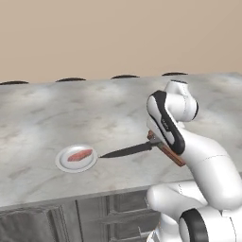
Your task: Pick up the knife from the drawer and place it on the cutting board. Then place the meat from the plate to the cutting board.
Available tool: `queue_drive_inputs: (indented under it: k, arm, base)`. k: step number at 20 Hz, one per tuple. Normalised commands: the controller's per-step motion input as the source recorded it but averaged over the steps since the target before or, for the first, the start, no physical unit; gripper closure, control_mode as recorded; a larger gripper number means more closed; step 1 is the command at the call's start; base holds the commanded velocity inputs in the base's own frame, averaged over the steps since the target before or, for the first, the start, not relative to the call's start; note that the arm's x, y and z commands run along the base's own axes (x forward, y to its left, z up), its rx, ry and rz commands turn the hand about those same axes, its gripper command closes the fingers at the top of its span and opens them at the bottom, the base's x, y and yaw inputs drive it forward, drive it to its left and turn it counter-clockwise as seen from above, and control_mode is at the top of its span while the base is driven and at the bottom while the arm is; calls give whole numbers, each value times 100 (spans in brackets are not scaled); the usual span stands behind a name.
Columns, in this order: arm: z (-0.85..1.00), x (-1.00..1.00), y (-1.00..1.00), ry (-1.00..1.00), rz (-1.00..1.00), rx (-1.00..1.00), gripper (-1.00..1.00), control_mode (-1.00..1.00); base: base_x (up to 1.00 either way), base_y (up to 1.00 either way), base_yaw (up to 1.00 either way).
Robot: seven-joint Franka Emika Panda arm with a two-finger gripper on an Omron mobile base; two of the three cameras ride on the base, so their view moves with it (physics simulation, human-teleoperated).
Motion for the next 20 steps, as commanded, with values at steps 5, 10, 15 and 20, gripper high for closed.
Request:
queue_drive_inputs:
  k: [5, 10, 15, 20]
  arm:
    - [0, 0, 0, 0, 0, 0, 100, 100]
    - [0, 0, 0, 0, 0, 0, 100, 100]
    - [0, 19, -15, 0, 0, 1, 100, -100]
    - [0, 59, -64, 0, 5, 2, 100, -100]
  base:
    - [21, -33, -4]
    - [20, -17, 0]
    - [10, -2, 0]
    - [0, 0, 0]
